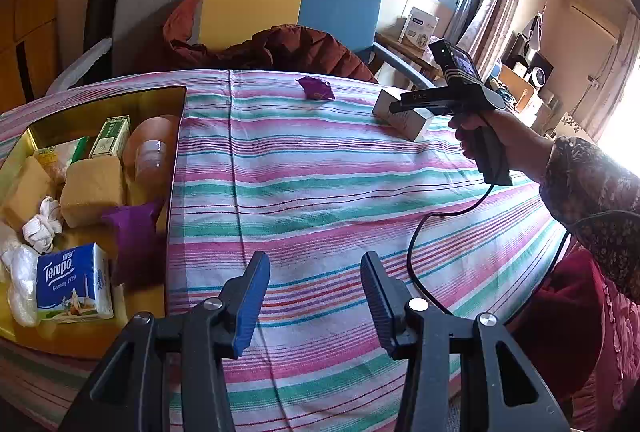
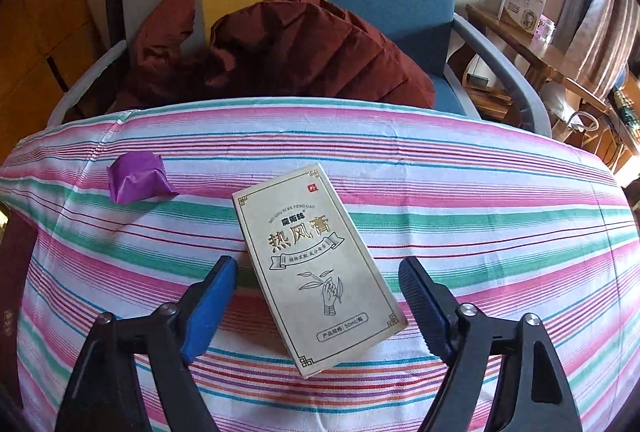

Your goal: Organize objects

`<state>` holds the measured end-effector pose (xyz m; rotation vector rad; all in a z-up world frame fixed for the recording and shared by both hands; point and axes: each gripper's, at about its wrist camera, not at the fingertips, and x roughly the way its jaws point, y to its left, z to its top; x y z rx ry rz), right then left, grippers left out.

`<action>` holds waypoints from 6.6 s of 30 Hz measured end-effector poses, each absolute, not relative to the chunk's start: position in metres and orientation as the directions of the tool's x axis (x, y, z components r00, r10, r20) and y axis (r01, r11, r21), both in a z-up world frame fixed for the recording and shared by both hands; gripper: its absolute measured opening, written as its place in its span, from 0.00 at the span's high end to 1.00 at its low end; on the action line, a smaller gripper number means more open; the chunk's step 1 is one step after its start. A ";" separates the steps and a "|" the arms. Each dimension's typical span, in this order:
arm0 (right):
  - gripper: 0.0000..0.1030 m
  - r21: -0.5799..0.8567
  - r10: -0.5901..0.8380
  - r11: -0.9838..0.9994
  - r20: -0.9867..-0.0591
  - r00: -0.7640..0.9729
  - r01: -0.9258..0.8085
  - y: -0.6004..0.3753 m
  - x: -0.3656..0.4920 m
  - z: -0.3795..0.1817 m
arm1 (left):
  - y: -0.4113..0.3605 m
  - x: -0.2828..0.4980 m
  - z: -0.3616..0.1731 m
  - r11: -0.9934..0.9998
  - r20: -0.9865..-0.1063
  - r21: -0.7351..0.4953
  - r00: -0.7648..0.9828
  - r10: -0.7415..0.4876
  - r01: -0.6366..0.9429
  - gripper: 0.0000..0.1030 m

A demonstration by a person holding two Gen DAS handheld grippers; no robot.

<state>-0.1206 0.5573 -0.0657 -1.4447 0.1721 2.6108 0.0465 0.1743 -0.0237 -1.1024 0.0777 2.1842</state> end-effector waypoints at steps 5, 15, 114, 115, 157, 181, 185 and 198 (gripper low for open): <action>0.49 0.103 -0.001 -0.981 -0.854 -0.521 -0.166 0.551 -0.114 -0.075 | 0.189 0.038 -0.025 -0.758 -0.738 -0.238 -0.394 0.548 -0.607 0.54; 0.49 0.189 -0.064 -0.961 -0.864 -0.500 -0.203 0.537 -0.058 -0.074 | 0.243 0.002 -0.027 -0.739 -0.758 -0.249 -0.349 0.551 -0.626 0.54; 0.50 0.246 -0.269 -0.962 -0.759 -0.593 0.121 0.445 -0.052 -0.046 | -0.038 -0.018 -0.027 -0.971 -0.693 -0.237 -0.698 0.179 -0.014 0.48; 0.50 0.252 -0.280 -0.959 -0.752 -0.597 0.133 0.438 -0.051 -0.041 | -0.044 -0.019 -0.030 -0.970 -0.700 -0.241 -0.693 0.174 0.000 0.48; 0.50 0.047 -0.356 -0.834 -0.806 -0.473 0.549 0.137 -0.124 -0.002 | -0.040 0.007 -0.035 -0.914 -0.650 -0.393 -0.672 0.355 -0.103 0.40; 0.14 -0.177 -0.307 -0.661 -0.823 -0.478 0.729 0.082 -0.199 -0.011 | -0.068 0.001 -0.044 -0.898 -0.650 -0.438 -0.677 0.345 -0.038 0.40; 0.48 -0.097 -0.315 -0.712 -0.840 -0.441 0.695 0.093 -0.208 -0.010 | -0.067 0.002 -0.042 -0.896 -0.645 -0.442 -0.679 0.351 -0.043 0.40; 0.51 0.095 -0.365 -0.765 -0.878 -0.308 0.637 0.068 -0.210 -0.027 | -0.064 0.004 -0.034 -0.899 -0.631 -0.433 -0.692 0.351 -0.060 0.40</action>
